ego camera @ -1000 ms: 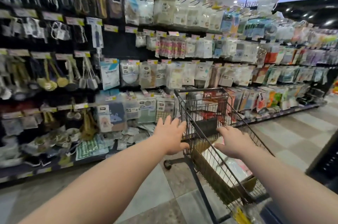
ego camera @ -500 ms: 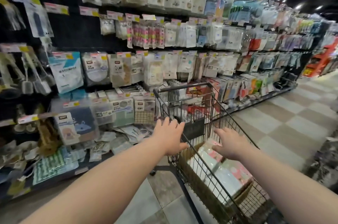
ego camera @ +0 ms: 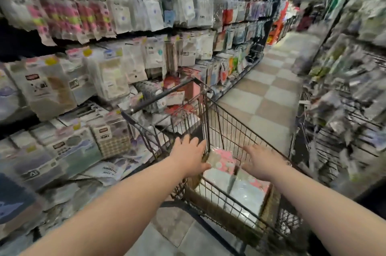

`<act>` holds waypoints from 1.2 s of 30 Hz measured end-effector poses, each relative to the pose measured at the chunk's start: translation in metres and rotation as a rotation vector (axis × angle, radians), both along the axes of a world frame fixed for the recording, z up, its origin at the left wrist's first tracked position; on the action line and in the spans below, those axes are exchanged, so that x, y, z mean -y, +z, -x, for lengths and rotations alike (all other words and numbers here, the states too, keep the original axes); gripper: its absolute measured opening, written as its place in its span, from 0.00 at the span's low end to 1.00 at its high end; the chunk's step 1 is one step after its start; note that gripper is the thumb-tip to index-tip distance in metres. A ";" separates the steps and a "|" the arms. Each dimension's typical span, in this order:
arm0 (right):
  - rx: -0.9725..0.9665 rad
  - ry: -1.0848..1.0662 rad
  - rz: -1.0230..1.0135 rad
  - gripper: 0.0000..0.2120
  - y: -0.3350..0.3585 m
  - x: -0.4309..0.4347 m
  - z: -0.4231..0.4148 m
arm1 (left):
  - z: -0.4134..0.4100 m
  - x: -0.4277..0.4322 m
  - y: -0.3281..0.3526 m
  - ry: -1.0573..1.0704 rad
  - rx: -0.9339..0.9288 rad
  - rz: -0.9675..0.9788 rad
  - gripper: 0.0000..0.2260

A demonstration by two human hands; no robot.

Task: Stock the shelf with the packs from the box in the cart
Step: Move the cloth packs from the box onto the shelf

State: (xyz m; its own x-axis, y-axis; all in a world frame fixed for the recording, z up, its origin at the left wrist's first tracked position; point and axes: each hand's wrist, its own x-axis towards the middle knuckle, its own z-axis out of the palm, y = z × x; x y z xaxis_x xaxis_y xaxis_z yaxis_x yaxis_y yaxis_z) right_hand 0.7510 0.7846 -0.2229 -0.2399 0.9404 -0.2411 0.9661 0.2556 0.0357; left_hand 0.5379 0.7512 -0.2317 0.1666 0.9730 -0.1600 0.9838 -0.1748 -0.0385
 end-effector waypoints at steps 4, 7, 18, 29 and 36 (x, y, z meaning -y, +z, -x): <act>0.014 -0.120 0.075 0.31 -0.023 -0.003 -0.005 | 0.005 -0.035 -0.023 -0.094 0.015 0.064 0.36; 0.013 -0.206 0.125 0.32 -0.038 -0.009 -0.018 | -0.005 -0.057 -0.041 -0.189 0.020 0.106 0.35; -0.050 -0.378 0.241 0.30 -0.107 -0.096 -0.063 | -0.040 -0.169 -0.108 -0.311 -0.018 0.220 0.35; -0.136 -0.454 0.491 0.32 -0.203 -0.194 -0.111 | -0.087 -0.286 -0.191 -0.249 -0.007 0.454 0.33; -0.284 -0.647 0.641 0.37 -0.276 -0.200 -0.124 | -0.084 -0.301 -0.269 -0.085 0.035 0.672 0.34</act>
State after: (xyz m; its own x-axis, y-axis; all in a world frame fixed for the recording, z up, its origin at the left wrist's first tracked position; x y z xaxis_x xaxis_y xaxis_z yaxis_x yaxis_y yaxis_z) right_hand 0.8751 0.9844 -0.4985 0.1514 0.6203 -0.7696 0.8781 -0.4419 -0.1834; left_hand 0.6214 1.0520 -0.5010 0.2541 0.6475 -0.7185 0.9644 -0.2262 0.1371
